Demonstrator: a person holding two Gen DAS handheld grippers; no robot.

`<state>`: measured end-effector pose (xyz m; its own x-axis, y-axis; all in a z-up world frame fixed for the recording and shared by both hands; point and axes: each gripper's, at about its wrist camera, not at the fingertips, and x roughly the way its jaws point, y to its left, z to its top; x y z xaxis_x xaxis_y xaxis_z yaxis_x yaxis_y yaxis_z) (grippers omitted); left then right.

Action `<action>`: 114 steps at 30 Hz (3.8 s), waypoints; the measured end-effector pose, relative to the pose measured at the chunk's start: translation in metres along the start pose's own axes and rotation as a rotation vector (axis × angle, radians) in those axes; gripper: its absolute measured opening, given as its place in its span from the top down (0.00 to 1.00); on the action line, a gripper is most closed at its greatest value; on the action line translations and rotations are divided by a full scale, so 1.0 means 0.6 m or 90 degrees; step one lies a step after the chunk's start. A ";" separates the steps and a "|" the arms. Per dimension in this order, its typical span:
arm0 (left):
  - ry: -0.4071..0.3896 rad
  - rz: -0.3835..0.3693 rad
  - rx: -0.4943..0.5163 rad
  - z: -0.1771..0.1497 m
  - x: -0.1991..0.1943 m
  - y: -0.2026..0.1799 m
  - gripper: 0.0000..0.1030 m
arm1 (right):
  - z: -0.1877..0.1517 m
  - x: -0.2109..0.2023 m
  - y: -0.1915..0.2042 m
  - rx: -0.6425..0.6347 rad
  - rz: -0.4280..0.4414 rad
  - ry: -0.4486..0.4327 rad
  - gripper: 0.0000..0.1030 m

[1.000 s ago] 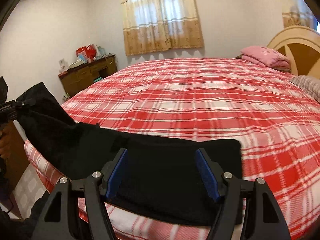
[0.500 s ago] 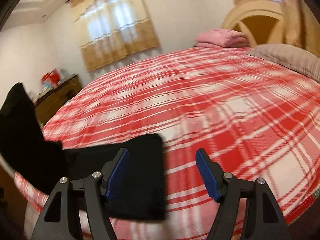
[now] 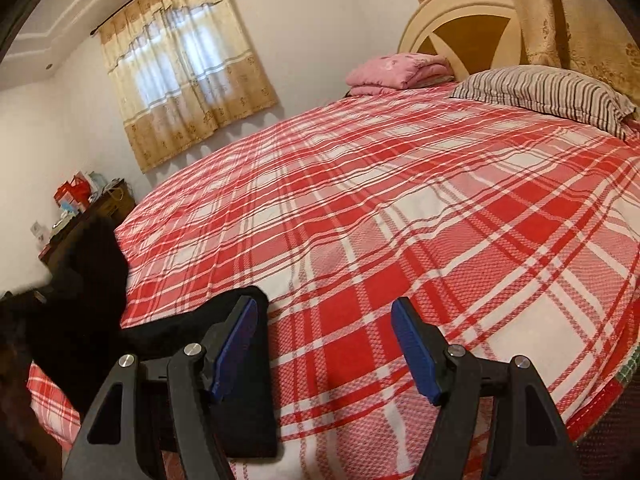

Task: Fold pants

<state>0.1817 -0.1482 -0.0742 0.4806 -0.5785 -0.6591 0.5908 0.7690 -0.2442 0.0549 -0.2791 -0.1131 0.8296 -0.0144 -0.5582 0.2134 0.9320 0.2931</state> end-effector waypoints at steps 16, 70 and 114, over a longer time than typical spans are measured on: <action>-0.039 0.003 0.057 -0.024 0.011 -0.057 0.39 | -0.002 -0.003 -0.008 0.023 0.036 0.002 0.31; -0.089 0.196 -0.165 -0.163 -0.082 0.180 0.14 | -0.015 0.029 0.123 -0.179 0.068 0.163 0.80; -0.088 0.211 -0.175 -0.174 -0.077 0.187 0.14 | -0.066 -0.001 0.143 -0.238 0.110 0.196 0.90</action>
<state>0.1582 -0.0068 -0.1452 0.7075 -0.3056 -0.6372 0.2053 0.9516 -0.2285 0.0522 -0.1845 -0.1185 0.6338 0.2062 -0.7455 -0.1590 0.9780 0.1354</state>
